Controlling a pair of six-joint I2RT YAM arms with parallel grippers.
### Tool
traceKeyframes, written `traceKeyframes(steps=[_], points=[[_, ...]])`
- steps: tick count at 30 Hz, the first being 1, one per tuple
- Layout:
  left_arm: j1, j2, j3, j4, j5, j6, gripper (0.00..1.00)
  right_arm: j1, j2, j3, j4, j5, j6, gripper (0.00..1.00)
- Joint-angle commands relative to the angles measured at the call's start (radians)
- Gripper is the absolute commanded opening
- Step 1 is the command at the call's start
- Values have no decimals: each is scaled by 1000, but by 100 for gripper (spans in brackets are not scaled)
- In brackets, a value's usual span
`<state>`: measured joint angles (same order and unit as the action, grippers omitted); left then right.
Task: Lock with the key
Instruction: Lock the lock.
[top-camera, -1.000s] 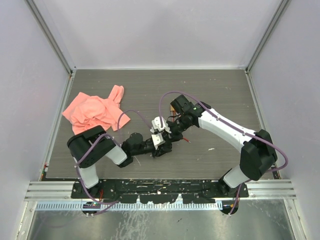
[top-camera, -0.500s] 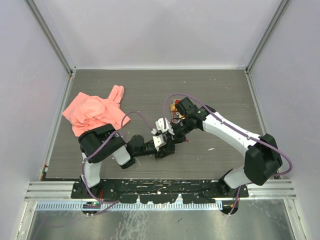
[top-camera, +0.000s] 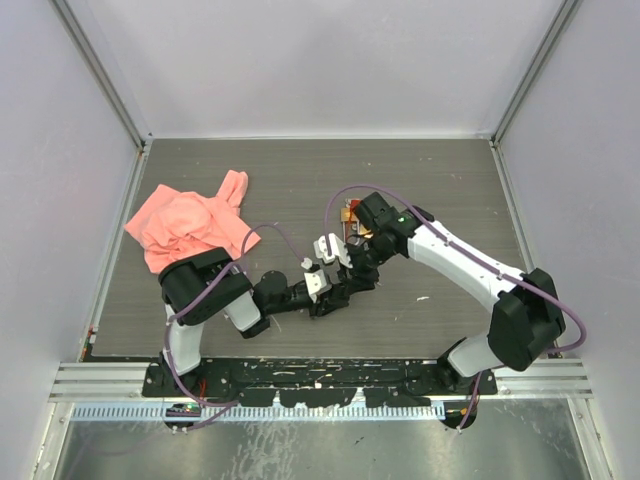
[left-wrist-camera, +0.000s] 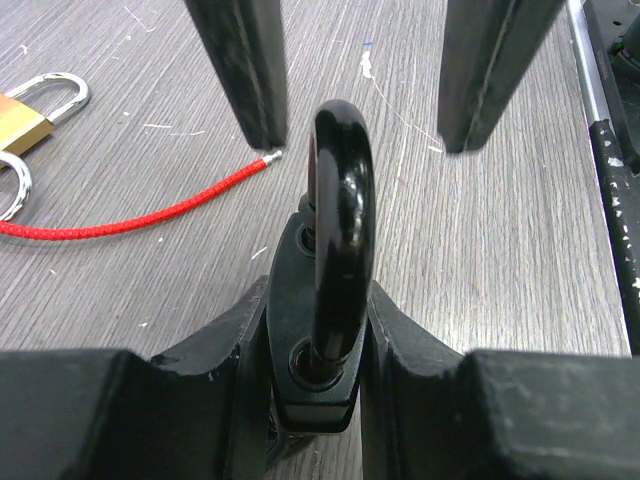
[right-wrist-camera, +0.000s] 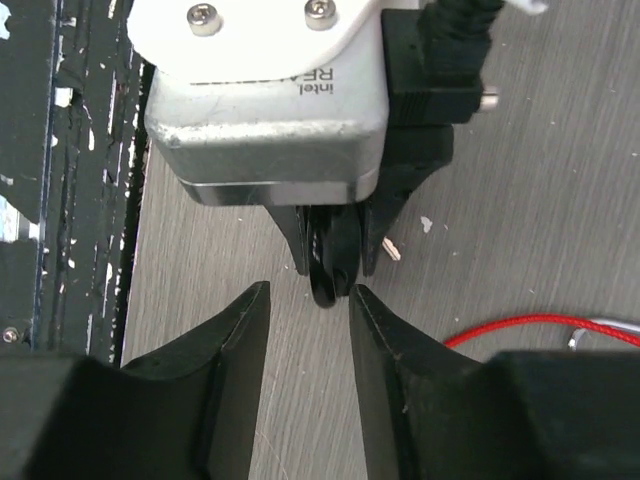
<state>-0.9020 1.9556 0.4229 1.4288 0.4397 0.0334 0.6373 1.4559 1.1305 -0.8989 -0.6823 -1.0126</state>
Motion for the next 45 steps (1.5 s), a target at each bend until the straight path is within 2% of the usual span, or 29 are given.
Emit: traceKeyframes(steps=[1, 10, 25, 31, 45], points=[[7, 23, -18, 3, -26, 15, 0, -5, -59, 89, -54, 50, 5, 45], [7, 26, -7, 2, -1, 17, 0, -2, 20, 159, -116, 11, -45, 46], [8, 34, 4, 1, 13, 4, 0, 43, 32, 94, -45, -11, -56, 39], [8, 34, 4, -1, 15, 3, 0, 51, 40, 88, -44, -10, -64, 29], [7, 37, 7, -1, 20, 3, 0, 61, 31, 117, -55, -10, -58, 31]])
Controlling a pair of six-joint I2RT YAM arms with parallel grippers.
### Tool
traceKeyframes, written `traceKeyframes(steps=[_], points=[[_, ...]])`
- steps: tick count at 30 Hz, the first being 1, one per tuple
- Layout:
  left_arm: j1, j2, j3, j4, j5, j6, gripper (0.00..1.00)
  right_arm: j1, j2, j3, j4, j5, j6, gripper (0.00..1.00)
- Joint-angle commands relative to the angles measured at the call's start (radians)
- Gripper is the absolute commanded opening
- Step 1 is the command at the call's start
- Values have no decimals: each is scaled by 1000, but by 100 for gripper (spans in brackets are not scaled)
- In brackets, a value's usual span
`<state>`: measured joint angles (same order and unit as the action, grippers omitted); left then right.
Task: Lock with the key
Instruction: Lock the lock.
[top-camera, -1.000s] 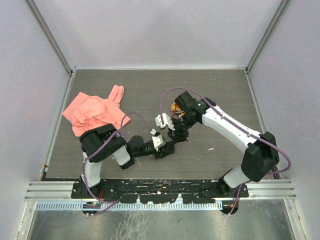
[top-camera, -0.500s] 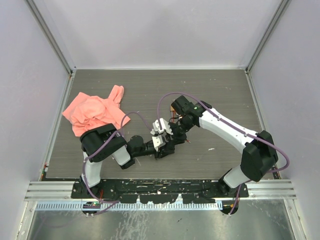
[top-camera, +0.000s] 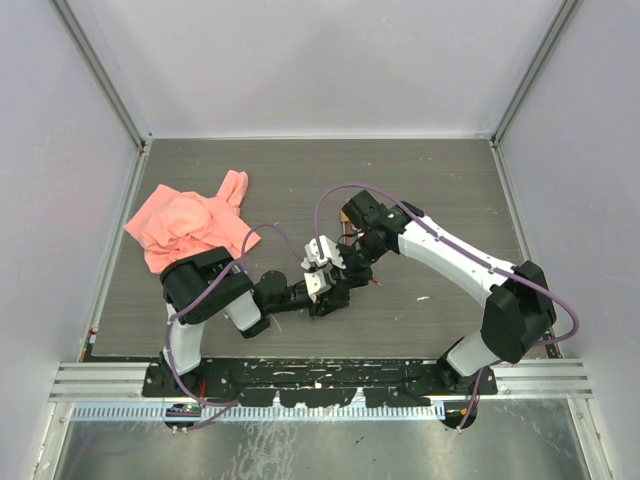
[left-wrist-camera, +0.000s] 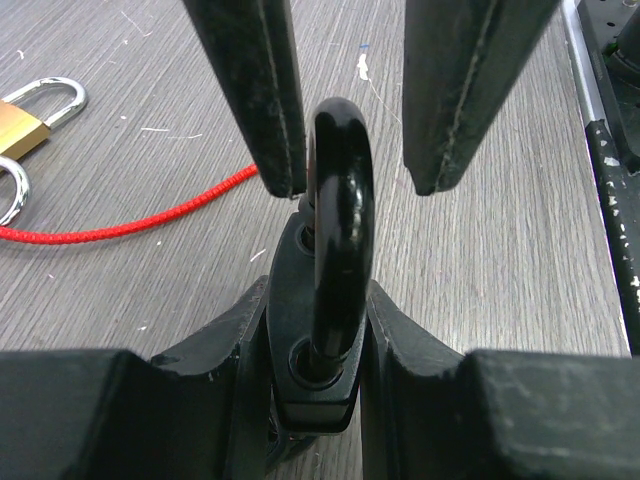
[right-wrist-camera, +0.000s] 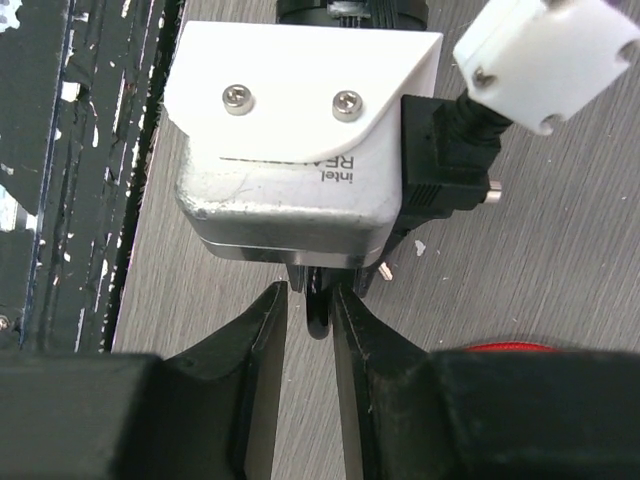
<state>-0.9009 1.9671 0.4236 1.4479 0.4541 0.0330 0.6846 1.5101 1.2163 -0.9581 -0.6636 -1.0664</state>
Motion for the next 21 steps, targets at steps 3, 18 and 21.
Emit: traceKeyframes(steps=[3, 18, 21], points=[[6, 25, 5, -20, 5, 4, 0, 24, -18, 24, 3, -22, -12, 20], [7, 22, -4, -20, 10, 10, 0, 39, -13, -61, -103, 114, -139, 1], [9, 20, -5, -20, 9, 10, 0, 43, 3, -98, -85, 129, -123, 1]])
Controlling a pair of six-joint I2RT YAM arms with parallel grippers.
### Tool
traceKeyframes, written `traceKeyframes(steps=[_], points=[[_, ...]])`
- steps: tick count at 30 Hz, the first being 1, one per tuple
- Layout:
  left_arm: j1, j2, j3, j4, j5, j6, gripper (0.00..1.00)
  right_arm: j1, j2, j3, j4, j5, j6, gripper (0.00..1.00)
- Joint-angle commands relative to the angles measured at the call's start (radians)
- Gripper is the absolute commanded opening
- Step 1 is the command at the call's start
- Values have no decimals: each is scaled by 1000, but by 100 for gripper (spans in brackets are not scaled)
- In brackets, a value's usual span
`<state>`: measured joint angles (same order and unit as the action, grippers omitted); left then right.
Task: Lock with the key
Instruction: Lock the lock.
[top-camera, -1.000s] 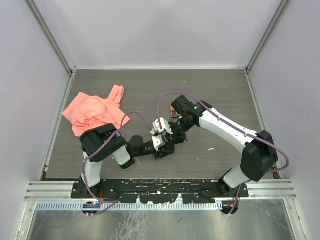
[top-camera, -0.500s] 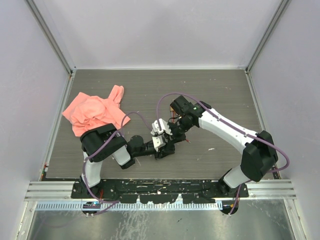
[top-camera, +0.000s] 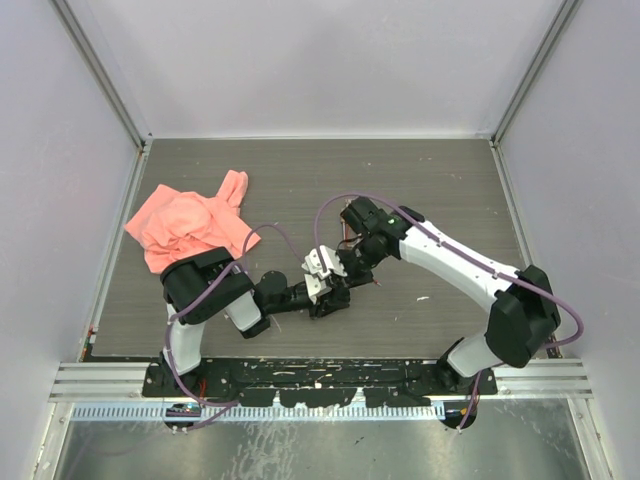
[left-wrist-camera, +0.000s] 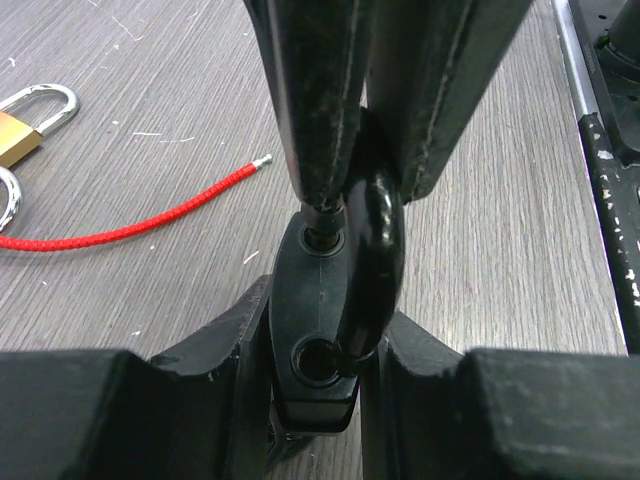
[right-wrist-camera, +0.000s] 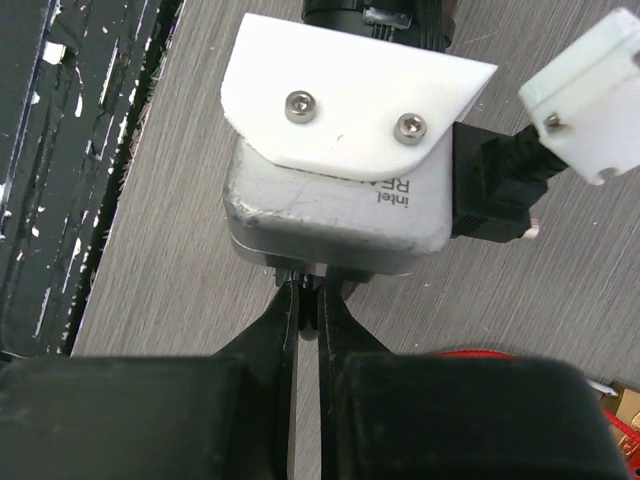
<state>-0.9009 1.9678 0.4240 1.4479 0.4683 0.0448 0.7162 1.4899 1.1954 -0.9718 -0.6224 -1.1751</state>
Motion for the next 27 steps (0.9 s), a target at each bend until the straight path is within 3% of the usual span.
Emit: traceKeyframes(steps=[1, 7, 13, 27], points=[[11, 20, -6, -20, -5, -2, 0, 14, 30, -98, -61, 94, -8, 1], [15, 17, -15, -17, -27, 13, 0, 20, 31, -262, 32, 139, 50, 1], [15, 7, -27, -16, -64, 33, 0, 20, 1, -297, 69, 226, 162, 1], [15, -18, -40, -15, -65, 104, 2, 19, -39, -305, -102, 339, 154, 1]])
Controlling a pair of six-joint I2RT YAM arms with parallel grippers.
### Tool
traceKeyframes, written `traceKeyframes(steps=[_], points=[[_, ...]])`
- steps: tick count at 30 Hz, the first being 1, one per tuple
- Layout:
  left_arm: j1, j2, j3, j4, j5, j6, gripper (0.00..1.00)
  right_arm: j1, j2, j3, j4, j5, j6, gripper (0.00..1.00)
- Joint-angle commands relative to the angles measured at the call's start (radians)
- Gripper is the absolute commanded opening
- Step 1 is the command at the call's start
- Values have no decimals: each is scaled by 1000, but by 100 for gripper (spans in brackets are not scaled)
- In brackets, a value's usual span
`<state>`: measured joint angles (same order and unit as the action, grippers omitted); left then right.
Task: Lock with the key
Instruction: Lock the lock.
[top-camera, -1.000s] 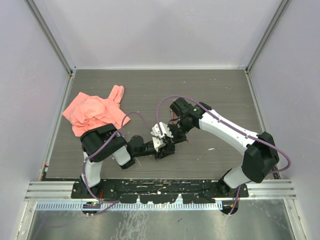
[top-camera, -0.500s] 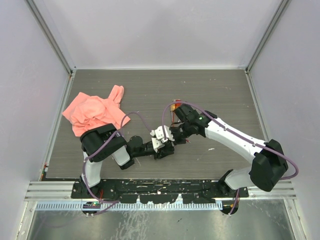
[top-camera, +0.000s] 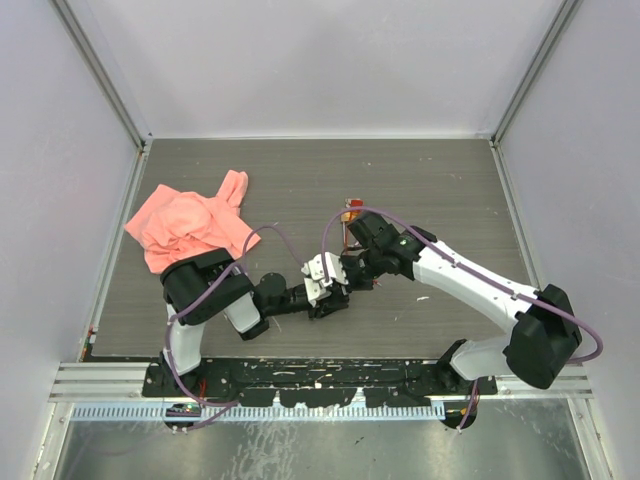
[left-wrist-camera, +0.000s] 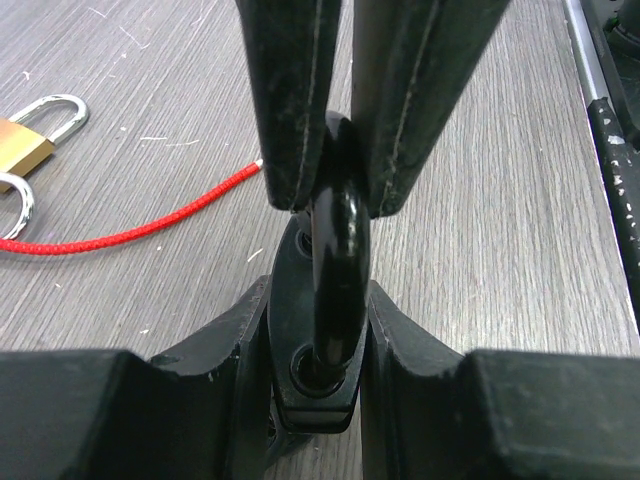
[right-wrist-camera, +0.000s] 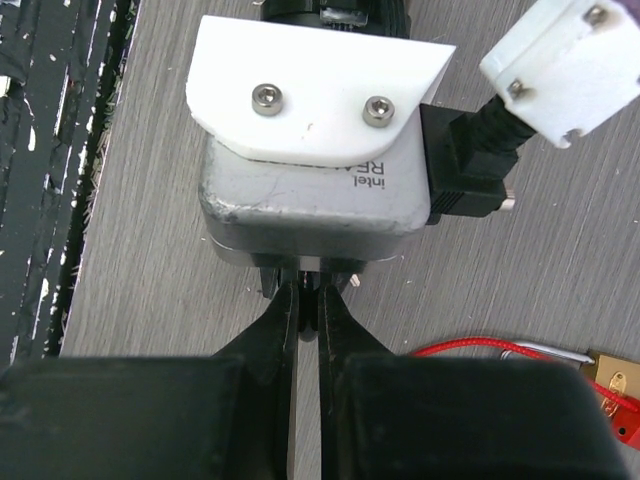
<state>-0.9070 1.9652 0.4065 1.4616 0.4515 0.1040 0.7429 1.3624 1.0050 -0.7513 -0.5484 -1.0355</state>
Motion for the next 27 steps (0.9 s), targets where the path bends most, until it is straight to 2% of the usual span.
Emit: traceKeyframes(steps=[1, 14, 21, 27], points=[[21, -17, -24, -29, -46, 47, 3, -10, 91, -112, -321, 267, 17, 1], [21, -41, -44, -29, -12, 57, 15, -81, 109, -86, -317, 257, 28, 1], [21, -26, -33, -29, -1, 51, 5, -88, 107, -56, -265, 193, 66, 1], [21, -7, -26, -29, -2, 44, 3, -108, 59, 11, -198, 73, 127, 1]])
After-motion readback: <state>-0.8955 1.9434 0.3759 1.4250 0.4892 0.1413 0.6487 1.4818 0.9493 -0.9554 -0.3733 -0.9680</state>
